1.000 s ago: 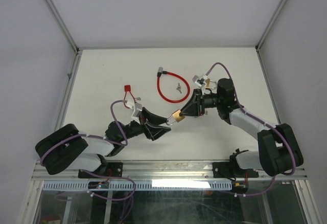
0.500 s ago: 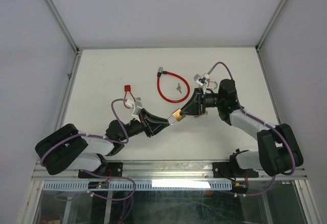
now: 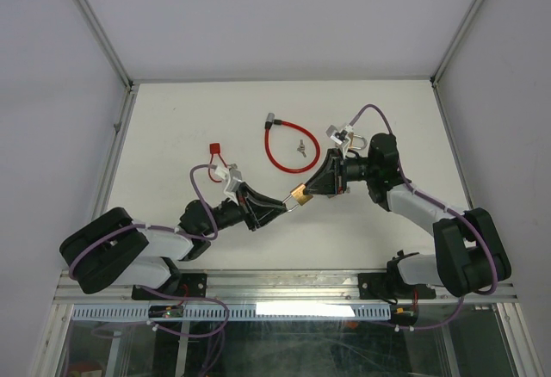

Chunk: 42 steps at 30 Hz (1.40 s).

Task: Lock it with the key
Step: Lock the lock.

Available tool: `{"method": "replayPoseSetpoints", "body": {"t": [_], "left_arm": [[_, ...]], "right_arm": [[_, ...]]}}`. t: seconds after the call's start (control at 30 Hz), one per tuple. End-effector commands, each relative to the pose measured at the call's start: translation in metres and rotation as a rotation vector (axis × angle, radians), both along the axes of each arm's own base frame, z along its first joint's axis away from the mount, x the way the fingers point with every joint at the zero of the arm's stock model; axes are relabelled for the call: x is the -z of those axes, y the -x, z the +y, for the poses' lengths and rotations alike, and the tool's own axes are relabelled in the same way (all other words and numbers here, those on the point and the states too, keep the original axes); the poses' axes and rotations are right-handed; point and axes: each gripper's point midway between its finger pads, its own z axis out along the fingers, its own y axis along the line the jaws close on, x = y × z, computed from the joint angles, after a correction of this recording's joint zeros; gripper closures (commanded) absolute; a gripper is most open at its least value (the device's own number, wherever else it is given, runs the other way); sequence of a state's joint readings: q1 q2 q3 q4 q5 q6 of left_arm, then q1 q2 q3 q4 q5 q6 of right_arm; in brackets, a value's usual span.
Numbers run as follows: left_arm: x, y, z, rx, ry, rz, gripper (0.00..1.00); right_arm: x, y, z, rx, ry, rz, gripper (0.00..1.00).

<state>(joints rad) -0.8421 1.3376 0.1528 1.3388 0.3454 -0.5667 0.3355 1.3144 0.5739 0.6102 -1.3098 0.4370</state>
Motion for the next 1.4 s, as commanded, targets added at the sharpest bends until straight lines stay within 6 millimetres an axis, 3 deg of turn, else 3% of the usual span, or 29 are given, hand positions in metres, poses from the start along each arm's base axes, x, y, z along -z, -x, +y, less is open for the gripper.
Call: {"method": "replayPoseSetpoints", "body": {"t": [0.0, 0.47, 0.6, 0.67, 0.93, 1.37], "left_arm": [[-0.021, 0.004, -0.007, 0.059, 0.046, -0.046, 0.77], [-0.014, -0.001, -0.005, 0.058, 0.034, -0.013, 0.78], [-0.016, 0.001, -0.005, 0.066, 0.042, -0.019, 0.90], [-0.020, 0.002, -0.004, 0.068, 0.052, -0.028, 1.00], [-0.052, -0.008, 0.006, -0.012, 0.124, -0.101, 1.00], [-0.064, -0.002, 0.005, 0.023, 0.165, -0.129, 1.00]], "right_arm": [[-0.021, -0.003, 0.001, 0.014, -0.042, -0.115, 1.00], [-0.023, -0.002, 0.000, 0.012, -0.044, -0.121, 1.00], [-0.022, -0.002, 0.000, 0.012, -0.043, -0.121, 1.00], [-0.021, -0.002, 0.000, 0.009, -0.042, -0.123, 1.00], [-0.006, 0.009, 0.010, -0.031, -0.028, -0.152, 1.00], [0.008, 0.017, 0.019, -0.068, -0.019, -0.127, 1.00]]}}
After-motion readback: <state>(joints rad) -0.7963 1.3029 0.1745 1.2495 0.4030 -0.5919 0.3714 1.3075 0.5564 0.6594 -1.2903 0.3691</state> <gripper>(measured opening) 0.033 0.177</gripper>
